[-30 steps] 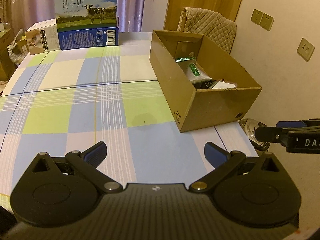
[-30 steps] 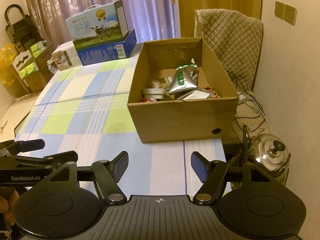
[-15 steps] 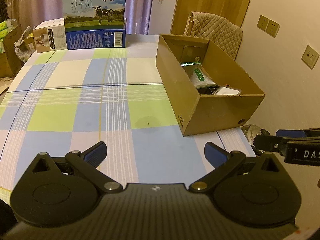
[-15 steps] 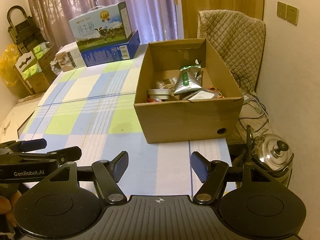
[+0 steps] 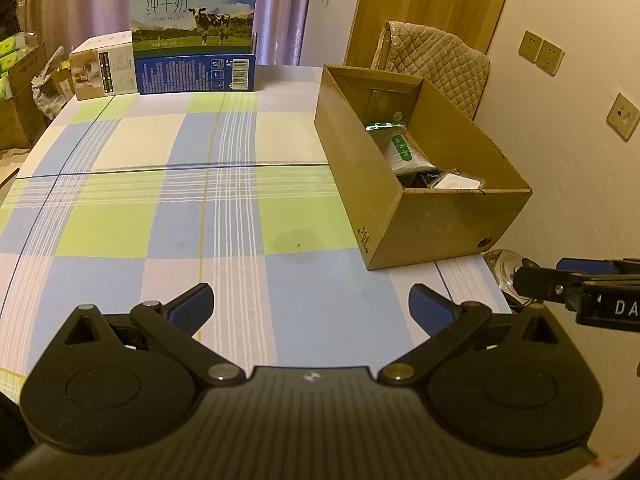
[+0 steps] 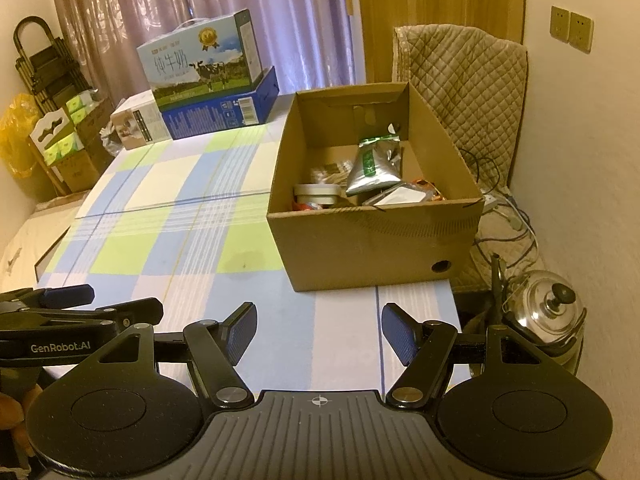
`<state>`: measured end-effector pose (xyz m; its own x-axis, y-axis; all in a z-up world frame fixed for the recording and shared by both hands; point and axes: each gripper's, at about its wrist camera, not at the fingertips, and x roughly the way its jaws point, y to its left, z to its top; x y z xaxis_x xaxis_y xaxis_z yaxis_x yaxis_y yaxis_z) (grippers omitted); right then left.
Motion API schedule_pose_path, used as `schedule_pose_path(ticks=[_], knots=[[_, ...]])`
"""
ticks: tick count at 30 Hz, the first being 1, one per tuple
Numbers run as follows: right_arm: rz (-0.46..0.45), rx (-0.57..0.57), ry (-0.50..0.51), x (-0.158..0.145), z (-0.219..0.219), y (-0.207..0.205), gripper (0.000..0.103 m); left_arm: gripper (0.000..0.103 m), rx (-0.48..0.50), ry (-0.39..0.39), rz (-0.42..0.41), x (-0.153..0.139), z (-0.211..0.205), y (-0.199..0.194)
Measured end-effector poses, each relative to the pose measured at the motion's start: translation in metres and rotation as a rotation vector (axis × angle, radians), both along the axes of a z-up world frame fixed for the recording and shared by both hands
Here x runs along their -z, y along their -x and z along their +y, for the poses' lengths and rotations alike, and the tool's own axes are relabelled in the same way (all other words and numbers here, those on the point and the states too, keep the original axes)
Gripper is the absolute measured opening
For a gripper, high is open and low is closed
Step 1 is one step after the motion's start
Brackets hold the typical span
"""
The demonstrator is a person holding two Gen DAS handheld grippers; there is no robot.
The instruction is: Organize objects
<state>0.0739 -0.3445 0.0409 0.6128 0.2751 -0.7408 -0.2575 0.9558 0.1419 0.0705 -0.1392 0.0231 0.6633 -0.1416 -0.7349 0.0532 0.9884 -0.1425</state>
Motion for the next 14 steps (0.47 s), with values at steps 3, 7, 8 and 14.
schedule_pose_path(ticks=[3, 7, 8, 14], knots=[[0.002, -0.001, 0.004, -0.0001, 0.0009, -0.0001, 0.066, 0.102, -0.002, 0.004, -0.001, -0.0009, 0.0006, -0.0003], [0.003, 0.0, 0.006, 0.0001, 0.0018, 0.0, 0.066, 0.102, -0.004, 0.007, -0.004, -0.0023, 0.0012, -0.0007], [0.004, 0.0, 0.007, 0.0, 0.002, 0.0, 0.066, 0.102, -0.005, 0.006, -0.003, -0.0023, 0.0012, -0.0005], [0.004, -0.002, 0.007, 0.0011, 0.0024, 0.0001, 0.066, 0.102, -0.026, 0.013, -0.015, -0.0028, 0.0049, 0.0003]])
